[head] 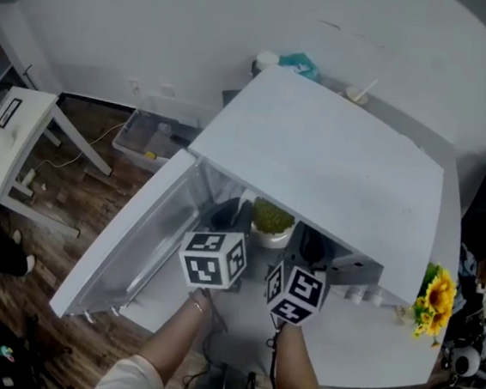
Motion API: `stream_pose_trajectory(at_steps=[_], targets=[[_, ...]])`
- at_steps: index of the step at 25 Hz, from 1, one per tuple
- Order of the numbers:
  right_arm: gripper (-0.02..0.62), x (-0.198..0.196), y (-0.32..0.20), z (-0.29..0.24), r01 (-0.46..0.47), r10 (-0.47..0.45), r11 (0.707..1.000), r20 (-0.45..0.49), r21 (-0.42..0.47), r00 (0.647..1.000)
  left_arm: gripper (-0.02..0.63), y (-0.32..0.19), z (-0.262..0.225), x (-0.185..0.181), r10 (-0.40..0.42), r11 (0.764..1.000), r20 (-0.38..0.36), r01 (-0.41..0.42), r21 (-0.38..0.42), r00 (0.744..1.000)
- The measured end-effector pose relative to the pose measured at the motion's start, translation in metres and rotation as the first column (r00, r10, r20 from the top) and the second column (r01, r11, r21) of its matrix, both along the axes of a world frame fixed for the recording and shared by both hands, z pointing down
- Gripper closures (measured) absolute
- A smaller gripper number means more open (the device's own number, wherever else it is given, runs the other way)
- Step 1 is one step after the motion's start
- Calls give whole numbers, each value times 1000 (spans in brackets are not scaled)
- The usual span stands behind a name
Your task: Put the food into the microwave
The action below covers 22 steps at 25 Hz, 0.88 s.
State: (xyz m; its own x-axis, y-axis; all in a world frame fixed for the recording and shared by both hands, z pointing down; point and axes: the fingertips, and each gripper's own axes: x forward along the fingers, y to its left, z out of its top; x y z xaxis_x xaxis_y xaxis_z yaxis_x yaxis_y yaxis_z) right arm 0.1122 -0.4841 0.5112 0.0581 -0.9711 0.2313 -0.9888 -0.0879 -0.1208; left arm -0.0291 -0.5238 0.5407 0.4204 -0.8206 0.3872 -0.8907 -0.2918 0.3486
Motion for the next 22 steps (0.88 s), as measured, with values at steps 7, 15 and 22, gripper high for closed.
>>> stream_pose_trajectory(at_steps=[7,15,22], targets=[[537,3,-9,10,-36,36,999,-7,-23,999,523,-10,12,3,-16,1000,-18,16,-12,1000],[535,7,-18,18,-72,70,996,-37,-49,997,523,-22,16,6,-33,999,-36,32,-17,999],[534,5,-22,20,-81,75,995,-88,-59,993,523,-26,23,5,-46,999,-41,45,-28,998]])
